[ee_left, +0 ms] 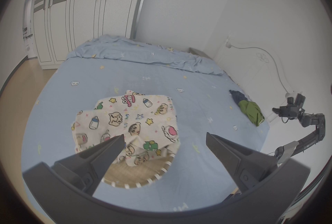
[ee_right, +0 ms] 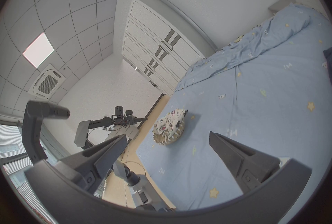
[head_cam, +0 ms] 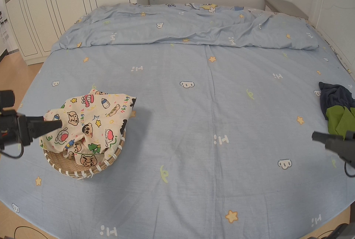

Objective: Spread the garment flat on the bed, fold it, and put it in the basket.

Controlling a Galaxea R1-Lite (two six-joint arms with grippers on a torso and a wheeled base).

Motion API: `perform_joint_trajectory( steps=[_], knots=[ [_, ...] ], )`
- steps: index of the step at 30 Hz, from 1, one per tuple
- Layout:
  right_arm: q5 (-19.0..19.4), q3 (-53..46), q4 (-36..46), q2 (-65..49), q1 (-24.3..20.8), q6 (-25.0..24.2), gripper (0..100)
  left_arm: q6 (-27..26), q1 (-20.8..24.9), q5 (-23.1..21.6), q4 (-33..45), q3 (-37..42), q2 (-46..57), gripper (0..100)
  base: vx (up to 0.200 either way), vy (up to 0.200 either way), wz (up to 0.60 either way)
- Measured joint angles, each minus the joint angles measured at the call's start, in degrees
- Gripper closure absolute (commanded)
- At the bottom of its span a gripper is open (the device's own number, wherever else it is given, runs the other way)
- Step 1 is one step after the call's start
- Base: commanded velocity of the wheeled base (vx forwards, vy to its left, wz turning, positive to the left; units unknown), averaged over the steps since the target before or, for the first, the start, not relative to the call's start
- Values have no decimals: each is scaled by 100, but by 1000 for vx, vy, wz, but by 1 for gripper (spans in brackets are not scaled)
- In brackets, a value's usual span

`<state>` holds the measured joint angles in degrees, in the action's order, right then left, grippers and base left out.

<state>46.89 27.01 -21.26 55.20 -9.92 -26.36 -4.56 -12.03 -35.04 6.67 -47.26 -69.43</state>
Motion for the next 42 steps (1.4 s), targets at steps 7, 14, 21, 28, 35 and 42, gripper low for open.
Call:
perform_joint_trajectory(
  steps=[7,14,21,28,35,42],
  knots=[
    [18,-1117,-94,-886,-112,79,0,630,311,-128,-657,1460,1825,0,0,0,0],
    [16,-1840,372,-2050,-96,30,0,1036,694,-251,-898,2689,3810,0,0,0,0],
    [-158,-2203,1268,-3679,-2,123,0,822,936,714,-990,3611,5526,0,0,0,0],
    [-1730,-2445,1593,-4603,133,1240,0,330,1069,2914,-833,4256,6411,0,0,0,0],
    [-2820,-2581,1760,-5013,850,2413,0,267,1137,3326,-731,4567,6754,0,0,0,0],
    [-4563,-2600,1903,-5279,1054,2450,0,273,1159,3378,-700,4621,6850,0,0,0,0]
  ],
)
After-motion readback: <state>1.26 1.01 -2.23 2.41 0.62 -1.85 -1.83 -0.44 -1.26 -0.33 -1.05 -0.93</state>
